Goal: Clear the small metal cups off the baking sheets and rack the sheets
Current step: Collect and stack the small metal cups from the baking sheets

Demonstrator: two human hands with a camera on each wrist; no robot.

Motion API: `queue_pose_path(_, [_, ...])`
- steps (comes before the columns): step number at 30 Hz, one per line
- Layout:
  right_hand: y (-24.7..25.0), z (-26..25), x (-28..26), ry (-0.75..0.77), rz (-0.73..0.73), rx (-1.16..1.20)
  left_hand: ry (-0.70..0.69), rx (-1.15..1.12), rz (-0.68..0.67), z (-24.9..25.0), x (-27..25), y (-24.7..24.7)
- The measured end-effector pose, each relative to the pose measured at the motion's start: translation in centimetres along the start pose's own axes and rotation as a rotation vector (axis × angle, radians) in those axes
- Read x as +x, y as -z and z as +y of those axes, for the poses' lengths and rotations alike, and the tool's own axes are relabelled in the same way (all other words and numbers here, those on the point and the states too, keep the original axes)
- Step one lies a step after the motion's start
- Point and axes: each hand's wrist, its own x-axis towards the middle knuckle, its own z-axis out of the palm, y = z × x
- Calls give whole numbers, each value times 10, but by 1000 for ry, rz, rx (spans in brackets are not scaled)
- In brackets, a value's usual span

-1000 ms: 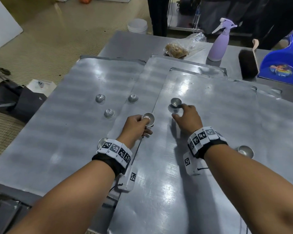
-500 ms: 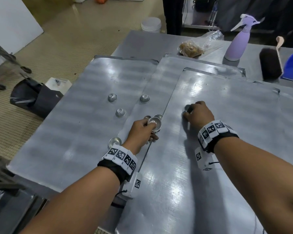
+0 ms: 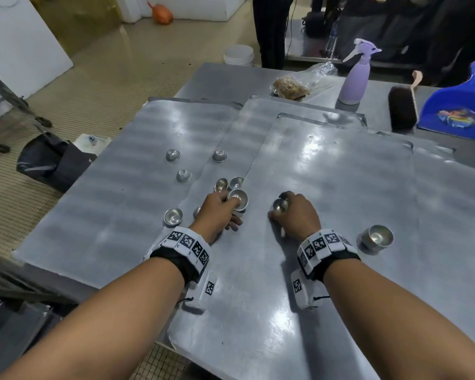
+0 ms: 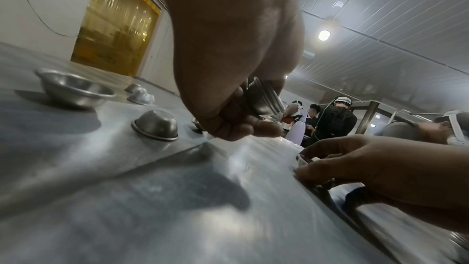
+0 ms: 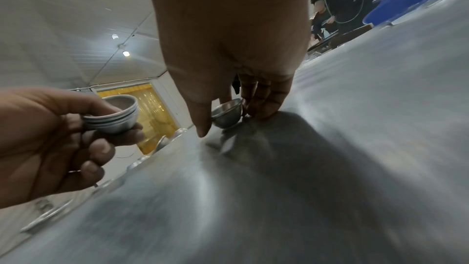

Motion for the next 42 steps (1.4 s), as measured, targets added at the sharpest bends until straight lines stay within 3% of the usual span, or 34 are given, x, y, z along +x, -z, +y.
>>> queue_pose_path(12, [-21, -18, -95, 278, -73, 229, 15, 8, 139, -26, -73, 22])
queue_pose_path(20, [-34, -80, -117, 470, -44, 265, 41, -249, 207, -29, -102, 48])
queue_pose_path(26, [-60, -116, -114, 483, -25, 197, 48, -430, 107, -33, -99, 74])
queue_pose_path(32, [-86, -153, -96, 408, -218, 116, 48, -288, 148, -41, -76, 134])
queue_pose_path(36, [-94, -163, -74, 312, -171, 53, 79, -235, 162, -44, -49, 174])
queue_pose_path(42, [-120, -190, -51, 293, -150, -84, 94, -119, 100, -45, -26, 207])
